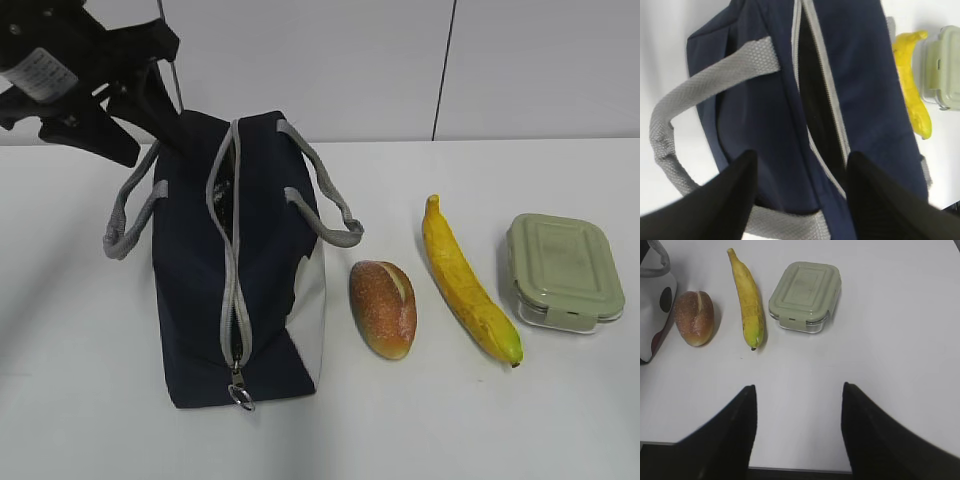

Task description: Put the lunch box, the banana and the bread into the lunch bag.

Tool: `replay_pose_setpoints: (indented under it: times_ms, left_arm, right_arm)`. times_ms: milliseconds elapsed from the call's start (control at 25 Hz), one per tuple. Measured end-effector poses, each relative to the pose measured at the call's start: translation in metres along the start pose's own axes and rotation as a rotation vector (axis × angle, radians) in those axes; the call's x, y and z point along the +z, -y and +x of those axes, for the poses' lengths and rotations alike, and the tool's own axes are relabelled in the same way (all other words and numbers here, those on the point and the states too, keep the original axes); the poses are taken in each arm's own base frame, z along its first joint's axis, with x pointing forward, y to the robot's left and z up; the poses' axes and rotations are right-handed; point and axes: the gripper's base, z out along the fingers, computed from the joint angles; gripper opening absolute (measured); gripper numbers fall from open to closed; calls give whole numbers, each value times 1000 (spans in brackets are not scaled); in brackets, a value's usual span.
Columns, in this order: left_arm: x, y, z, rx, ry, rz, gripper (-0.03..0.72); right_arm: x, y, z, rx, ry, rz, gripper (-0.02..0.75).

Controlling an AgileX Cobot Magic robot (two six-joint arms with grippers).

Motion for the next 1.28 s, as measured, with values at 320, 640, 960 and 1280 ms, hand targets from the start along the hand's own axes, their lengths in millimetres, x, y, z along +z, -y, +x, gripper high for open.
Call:
replay_pose_setpoints:
  times_ms: [320, 640, 960, 1280]
  left_arm:
    - [25, -8, -4, -29, -67, -22, 403]
    - [32, -10, -5, -35, -82, -26, 258]
    - [32, -10, -8, -30, -57, -32, 1]
    - [32, -11, -8, -30, -55, -32, 1]
  right_arm:
    - [0, 0, 0, 0, 0, 0, 404]
    - [0, 0, 0, 0, 0, 0, 404]
    - [0, 0, 0, 0, 0, 0, 404]
    - [0, 0, 0, 0, 0, 0, 404]
